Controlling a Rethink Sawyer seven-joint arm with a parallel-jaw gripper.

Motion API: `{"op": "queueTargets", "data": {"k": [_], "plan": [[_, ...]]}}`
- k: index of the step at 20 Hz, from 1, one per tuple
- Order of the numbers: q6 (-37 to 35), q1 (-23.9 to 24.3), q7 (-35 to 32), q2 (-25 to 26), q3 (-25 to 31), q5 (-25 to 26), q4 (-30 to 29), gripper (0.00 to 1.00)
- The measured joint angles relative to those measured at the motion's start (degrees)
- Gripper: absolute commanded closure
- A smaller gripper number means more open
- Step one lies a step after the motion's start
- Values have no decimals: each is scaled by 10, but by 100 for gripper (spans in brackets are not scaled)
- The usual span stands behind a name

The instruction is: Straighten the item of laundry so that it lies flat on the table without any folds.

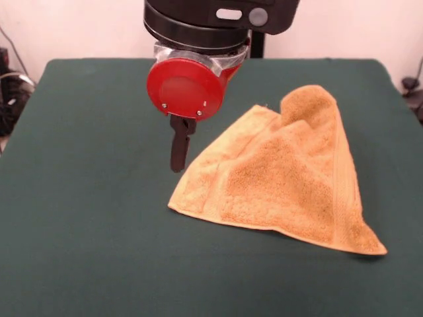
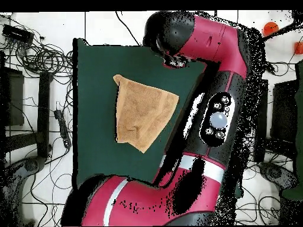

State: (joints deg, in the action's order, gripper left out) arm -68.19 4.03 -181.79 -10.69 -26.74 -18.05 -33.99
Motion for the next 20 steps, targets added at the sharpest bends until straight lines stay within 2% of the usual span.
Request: {"op": "queueTargets", "data": {"k": [2, 5, 6, 7, 10, 13, 20], "plan": [[9, 3, 22, -8, 12, 14, -2, 0], [26, 9, 93, -27, 36, 49, -3, 0], [31, 11, 126, -34, 42, 61, -3, 0], [37, 16, 192, -47, 55, 82, -3, 0], [38, 22, 291, -64, 68, 105, -3, 0], [38, 24, 353, -75, 73, 114, -3, 0], [38, 24, 391, -93, 93, 120, -3, 0]]}}
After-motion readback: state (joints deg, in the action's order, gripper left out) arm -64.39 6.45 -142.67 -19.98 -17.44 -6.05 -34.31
